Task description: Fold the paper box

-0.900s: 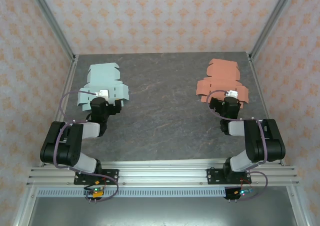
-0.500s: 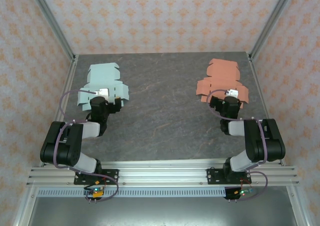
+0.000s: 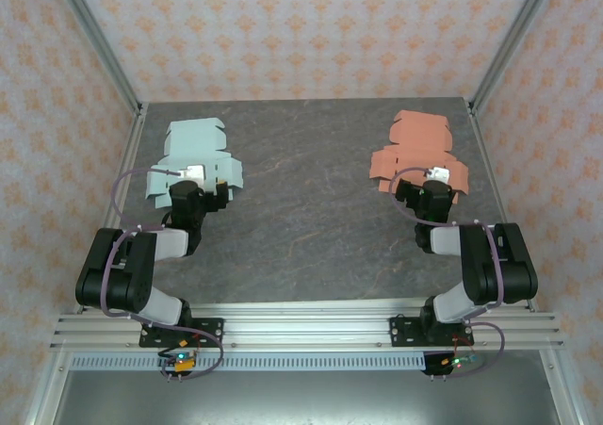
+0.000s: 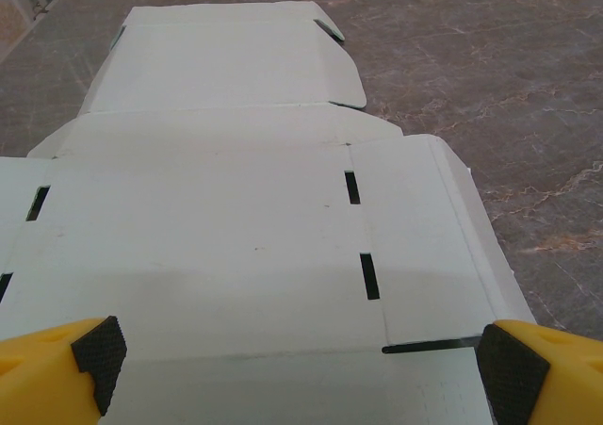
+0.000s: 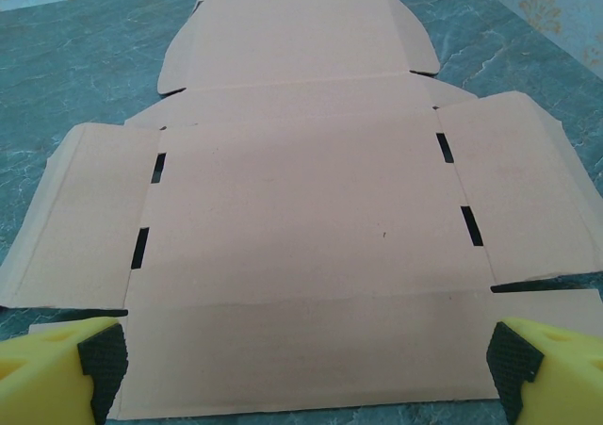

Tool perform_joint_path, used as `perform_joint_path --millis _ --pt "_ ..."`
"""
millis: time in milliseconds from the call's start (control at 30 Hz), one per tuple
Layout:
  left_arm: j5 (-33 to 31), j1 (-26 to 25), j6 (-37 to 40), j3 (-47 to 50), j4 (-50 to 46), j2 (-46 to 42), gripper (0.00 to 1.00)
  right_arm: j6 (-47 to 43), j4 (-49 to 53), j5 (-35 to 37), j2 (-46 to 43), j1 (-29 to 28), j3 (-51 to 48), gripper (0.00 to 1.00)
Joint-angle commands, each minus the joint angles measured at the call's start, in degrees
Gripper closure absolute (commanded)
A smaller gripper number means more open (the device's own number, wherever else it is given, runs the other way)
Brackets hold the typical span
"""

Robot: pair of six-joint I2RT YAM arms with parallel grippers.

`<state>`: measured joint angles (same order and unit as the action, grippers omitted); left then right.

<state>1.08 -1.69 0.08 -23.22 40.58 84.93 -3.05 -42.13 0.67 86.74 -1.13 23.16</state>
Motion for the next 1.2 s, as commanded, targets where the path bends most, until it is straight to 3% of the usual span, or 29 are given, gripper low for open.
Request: perform_joint_path --millis 0,267,333,400,467,567,633,733,800,900,967,1167 --pt "-1.1 0.6 0.9 -1.3 1.8 0.8 0.0 0.4 -1.8 1.2 0.3 -0.2 1.0 0.01" --pt "-2.2 0.6 0.7 -2.0 0.2 0.3 0.0 0.4 -2.1 1.1 0.2 -0.2 0.8 0.01" --pt "-7.3 -1.0 0.5 -4.8 -9.9 -4.8 0.0 1.3 -1.0 3.1 -2.4 -0.2 0.4 0.01" --pt "-14.3 -3.7 0.2 -6.0 -17.9 -12.3 0.0 2.7 8.5 6.2 -8.5 -0.1 2.3 0.01" --pt "-17.3 -4.5 -1.9 -6.7 -25.9 -19.1 0.0 1.0 15.2 3.9 -14.6 -0.1 4.5 0.01" --pt "-16.8 -4.4 -2.9 -10.2 -39.4 -26.4 0.0 -1.2 22.0 -2.7 -19.8 -0.2 7.9 0.01" --pt "-13.4 -4.4 -4.1 -12.8 -45.8 -29.8 0.0 -0.4 30.9 -2.0 -20.1 -0.1 13.9 0.01" --pt "-13.6 -4.4 -14.4 -18.6 -55.5 -32.0 0.0 7.7 46.6 7.4 -14.6 -0.1 26.1 0.01" --pt "-15.5 -4.2 -20.6 -23.1 -62.9 -31.4 0.0 12.9 56.8 8.8 -8.7 0.0 35.1 0.01" --pt "-9.4 -4.1 -18.6 -28.3 -67.8 -28.5 0.0 17.0 65.7 5.6 0.7 0.5 44.5 0.01" --pt "-8.1 -4.0 -18.8 -30.8 -71.1 -26.2 0.0 18.0 69.7 1.8 6.8 1.1 49.7 0.01" --pt "-8.5 -4.1 -18.4 -29.7 -72.9 -27.3 0.0 18.3 79.1 2.3 23.2 1.1 64.2 0.01"
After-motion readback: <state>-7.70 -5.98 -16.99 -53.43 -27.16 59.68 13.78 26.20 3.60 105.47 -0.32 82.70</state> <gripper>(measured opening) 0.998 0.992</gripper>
